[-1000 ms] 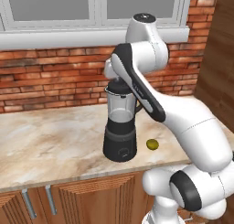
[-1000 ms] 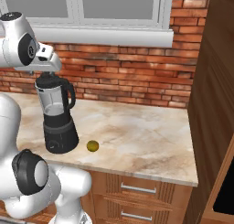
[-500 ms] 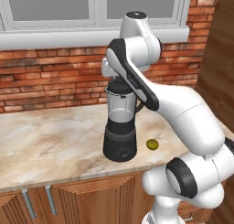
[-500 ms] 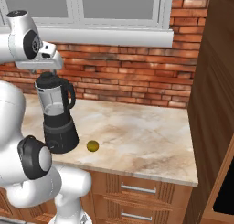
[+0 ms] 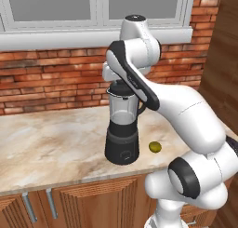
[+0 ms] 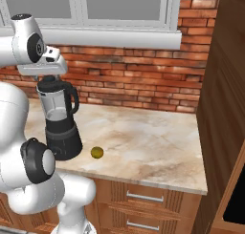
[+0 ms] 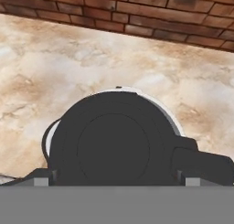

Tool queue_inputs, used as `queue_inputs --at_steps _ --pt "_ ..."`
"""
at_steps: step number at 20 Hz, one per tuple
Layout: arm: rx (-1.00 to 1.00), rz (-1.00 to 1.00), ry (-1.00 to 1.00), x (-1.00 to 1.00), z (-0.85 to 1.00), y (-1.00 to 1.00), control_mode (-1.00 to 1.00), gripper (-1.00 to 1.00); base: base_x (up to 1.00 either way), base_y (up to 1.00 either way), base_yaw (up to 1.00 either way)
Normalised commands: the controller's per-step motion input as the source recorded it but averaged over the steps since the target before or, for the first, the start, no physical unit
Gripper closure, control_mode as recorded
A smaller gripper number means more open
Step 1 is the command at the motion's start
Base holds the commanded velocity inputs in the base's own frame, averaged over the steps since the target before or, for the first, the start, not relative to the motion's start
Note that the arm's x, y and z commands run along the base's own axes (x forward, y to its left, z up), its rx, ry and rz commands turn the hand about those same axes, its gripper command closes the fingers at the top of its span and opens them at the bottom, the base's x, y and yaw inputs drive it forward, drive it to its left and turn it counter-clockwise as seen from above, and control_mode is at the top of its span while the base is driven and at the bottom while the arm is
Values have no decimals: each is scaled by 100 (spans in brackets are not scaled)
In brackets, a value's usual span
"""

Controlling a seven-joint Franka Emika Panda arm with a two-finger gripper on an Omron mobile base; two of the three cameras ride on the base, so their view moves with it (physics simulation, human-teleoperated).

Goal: Open the blender lid, put the orange in the blender, close the lid, and start the blender.

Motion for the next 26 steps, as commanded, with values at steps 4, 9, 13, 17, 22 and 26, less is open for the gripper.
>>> queue_inputs --at_steps 4,9,13,17,22,26 --pt "-2 2 3 3 -10 4 -100 -100 0 0 0" --pt "-1 1 1 3 -5 3 -100 -100 0 0 0" --pt "-1 1 2 12 -10 0 -100 -100 0 0 0" --pt "0 2 3 24 -13 0 -100 -100 0 0 0" --pt "0 3 1 8 -12 0 -100 -100 0 0 0" --pt "-1 4 0 0 -19 0 -100 -100 0 0 0"
